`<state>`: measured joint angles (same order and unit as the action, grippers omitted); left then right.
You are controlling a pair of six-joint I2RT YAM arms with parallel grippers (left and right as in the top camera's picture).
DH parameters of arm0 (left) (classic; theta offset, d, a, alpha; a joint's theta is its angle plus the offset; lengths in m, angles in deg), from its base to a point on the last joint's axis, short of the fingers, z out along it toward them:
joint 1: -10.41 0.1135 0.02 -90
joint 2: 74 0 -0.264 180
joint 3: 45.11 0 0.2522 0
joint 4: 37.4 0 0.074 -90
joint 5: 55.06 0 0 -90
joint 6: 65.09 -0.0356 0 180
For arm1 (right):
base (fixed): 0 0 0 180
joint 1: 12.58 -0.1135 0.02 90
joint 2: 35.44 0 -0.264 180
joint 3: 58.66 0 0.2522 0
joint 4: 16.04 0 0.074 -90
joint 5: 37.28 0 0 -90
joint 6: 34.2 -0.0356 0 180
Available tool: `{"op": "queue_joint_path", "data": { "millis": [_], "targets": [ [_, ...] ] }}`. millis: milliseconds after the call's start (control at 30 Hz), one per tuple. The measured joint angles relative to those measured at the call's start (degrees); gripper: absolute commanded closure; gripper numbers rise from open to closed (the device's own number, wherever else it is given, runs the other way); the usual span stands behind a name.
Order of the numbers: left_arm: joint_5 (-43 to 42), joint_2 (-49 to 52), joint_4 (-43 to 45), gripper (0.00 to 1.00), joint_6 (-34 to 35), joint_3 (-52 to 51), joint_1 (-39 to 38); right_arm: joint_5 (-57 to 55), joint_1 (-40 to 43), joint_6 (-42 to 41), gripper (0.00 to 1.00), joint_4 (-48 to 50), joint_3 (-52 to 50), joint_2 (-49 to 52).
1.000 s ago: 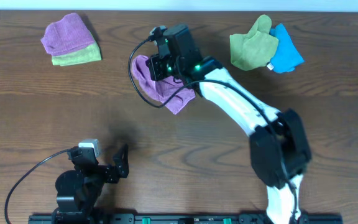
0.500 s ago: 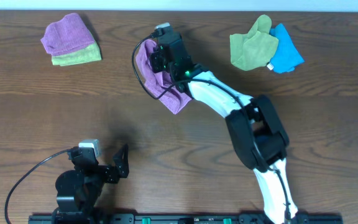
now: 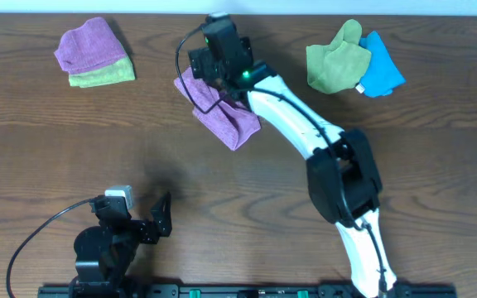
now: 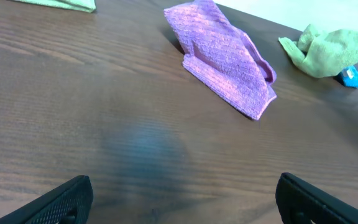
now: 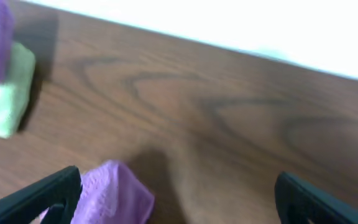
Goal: Fold the cloth
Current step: 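Lower the purple cloth onto the table and release it, then regrasp the purple cloth at a corner with the right gripper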
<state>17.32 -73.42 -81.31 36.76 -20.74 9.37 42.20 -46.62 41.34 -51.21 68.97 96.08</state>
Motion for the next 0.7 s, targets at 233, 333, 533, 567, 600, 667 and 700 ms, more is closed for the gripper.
{"op": "queue_joint_path", "data": {
  "millis": [233, 333, 533, 567, 600, 667, 700],
  "targets": [
    [0.02, 0.00, 0.00, 0.05, 0.00, 0.00, 0.00, 8.31, 2.40, -1.68, 0.01, -22.91, 5.07, -9.92],
    [0.02, 0.00, -0.02, 0.05, 0.00, 0.00, -0.04, 20.13, 8.04, 0.35, 0.03, -32.17, 5.64, -12.00],
    [0.02, 0.00, -0.04, 0.05, 0.00, 0.00, -0.04, 31.65, 17.70, 7.45, 0.03, -39.56, 5.46, -9.84],
    [0.02, 0.00, -0.04, 0.05, 0.00, 0.00, -0.04, 32.68, 18.12, 8.66, 0.03, -40.48, 5.40, -9.38],
    [0.02, 0.00, -0.04, 0.05, 0.00, 0.00, -0.04, 33.48, 18.16, 9.81, 0.04, -41.22, 5.29, -9.01],
    [0.02, 0.00, -0.04, 0.05, 0.00, 0.00, -0.04, 35.01, 17.73, 12.39, 0.04, -42.47, 5.16, -7.85],
    [0.02, 0.00, -0.04, 0.05, 0.00, 0.00, -0.04, 35.63, 17.25, 13.79, 0.05, -42.82, 5.09, -7.04]
  ]
}}
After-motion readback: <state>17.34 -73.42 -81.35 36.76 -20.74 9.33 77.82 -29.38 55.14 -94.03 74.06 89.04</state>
